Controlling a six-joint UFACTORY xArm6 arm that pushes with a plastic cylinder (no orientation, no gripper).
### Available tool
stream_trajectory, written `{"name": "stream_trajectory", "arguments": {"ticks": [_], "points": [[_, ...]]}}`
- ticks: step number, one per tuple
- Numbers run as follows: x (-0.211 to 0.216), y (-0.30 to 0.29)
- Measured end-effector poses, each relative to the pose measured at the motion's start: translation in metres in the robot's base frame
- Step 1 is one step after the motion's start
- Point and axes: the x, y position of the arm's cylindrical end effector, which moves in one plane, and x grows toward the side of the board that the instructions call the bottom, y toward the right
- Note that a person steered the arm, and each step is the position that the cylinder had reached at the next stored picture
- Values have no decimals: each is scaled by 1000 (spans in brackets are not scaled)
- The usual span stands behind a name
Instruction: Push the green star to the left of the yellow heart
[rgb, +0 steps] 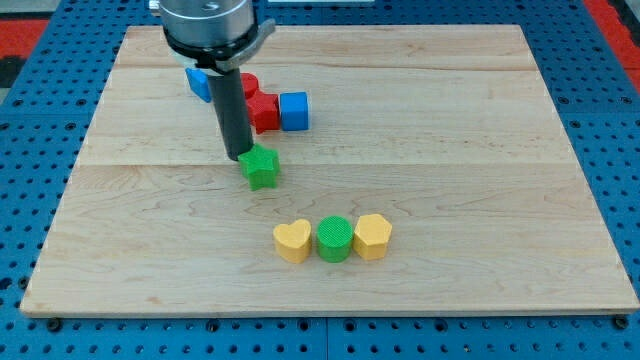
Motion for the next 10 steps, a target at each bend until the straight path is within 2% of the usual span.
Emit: {"name": "stream_trajectory", "arguments": {"ticks": [1, 2, 3, 4, 5, 6, 7, 10], "points": [[-11, 54], [18, 41], [39, -23], [20, -38], [-1, -97], [34, -99], [40, -66], [69, -57]]}}
